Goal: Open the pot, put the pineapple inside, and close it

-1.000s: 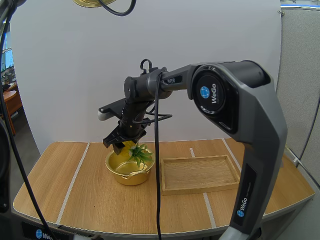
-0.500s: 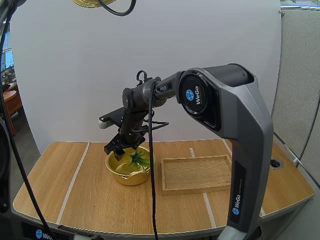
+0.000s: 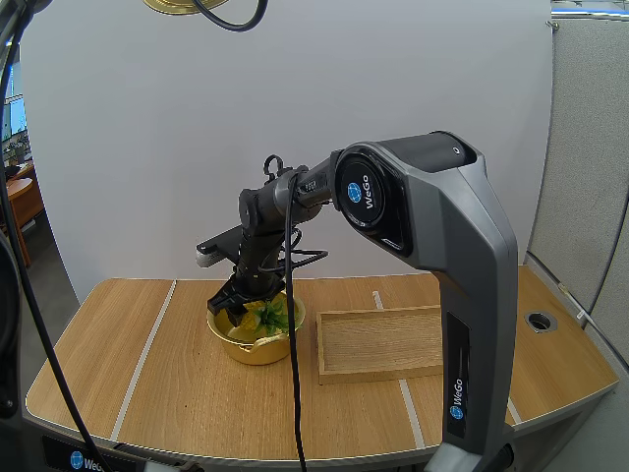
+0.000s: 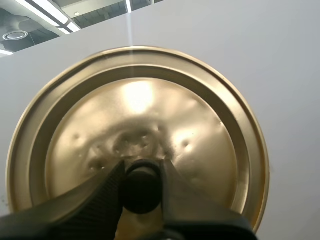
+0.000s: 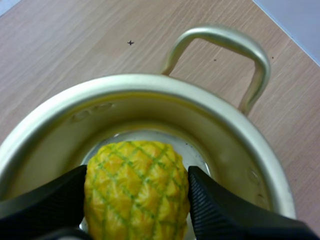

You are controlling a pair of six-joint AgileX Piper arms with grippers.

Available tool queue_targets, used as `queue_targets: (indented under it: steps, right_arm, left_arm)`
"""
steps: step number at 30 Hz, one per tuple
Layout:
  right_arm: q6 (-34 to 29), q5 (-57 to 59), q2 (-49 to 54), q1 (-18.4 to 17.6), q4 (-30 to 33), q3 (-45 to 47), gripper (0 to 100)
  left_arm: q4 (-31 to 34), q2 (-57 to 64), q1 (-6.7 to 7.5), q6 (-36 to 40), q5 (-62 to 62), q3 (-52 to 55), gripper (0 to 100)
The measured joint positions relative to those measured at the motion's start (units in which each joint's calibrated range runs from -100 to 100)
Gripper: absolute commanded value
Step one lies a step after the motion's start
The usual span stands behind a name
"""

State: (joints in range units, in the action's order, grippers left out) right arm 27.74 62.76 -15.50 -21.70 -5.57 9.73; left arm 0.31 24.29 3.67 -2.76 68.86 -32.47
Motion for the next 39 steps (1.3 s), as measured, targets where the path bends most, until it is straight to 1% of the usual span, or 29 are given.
queue_targets:
  steps: [5,15,16,18,19,20,21,30,39]
  right_arm:
    - [0.00,-1.69,-1.31,0.00,0.00,-0.18,0]
    - [0.00,-1.40,-2.41,0.00,0.10,-1.57,0]
    - [0.00,-1.16,-2.41,0.00,0.10,-1.57,12]
    - [0.00,-0.98,-2.41,0.00,0.10,-1.57,44]
    - [0.09,-0.76,-2.41,0.00,0.10,-1.57,67]
    - [0.09,-0.76,-2.41,0.00,0.10,-1.57,94]
    - [0.09,-0.76,-2.41,0.00,0.10,-1.57,100]
    - [-0.22,-0.20,-2.45,0.00,0.35,-1.57,100]
    - [-0.40,1.77,1.20,0.00,0.35,-1.57,100]
  left_arm:
    - [0.00,0.00,0.00,0.00,0.00,0.00,0]
    - [0.00,0.00,0.00,0.00,0.00,0.00,0]
    - [0.00,0.00,0.00,0.00,0.00,0.00,0]
    - [0.00,0.00,0.00,0.00,0.00,0.00,0]
    - [0.00,0.00,0.00,0.00,0.00,0.00,0]
    - [0.00,0.00,0.00,0.00,0.00,0.00,0]
    - [0.00,0.00,0.00,0.00,0.00,0.00,0]
    - [0.00,0.00,0.00,0.00,0.00,0.00,0]
    - [0.00,0.00,0.00,0.00,0.00,0.00,0]
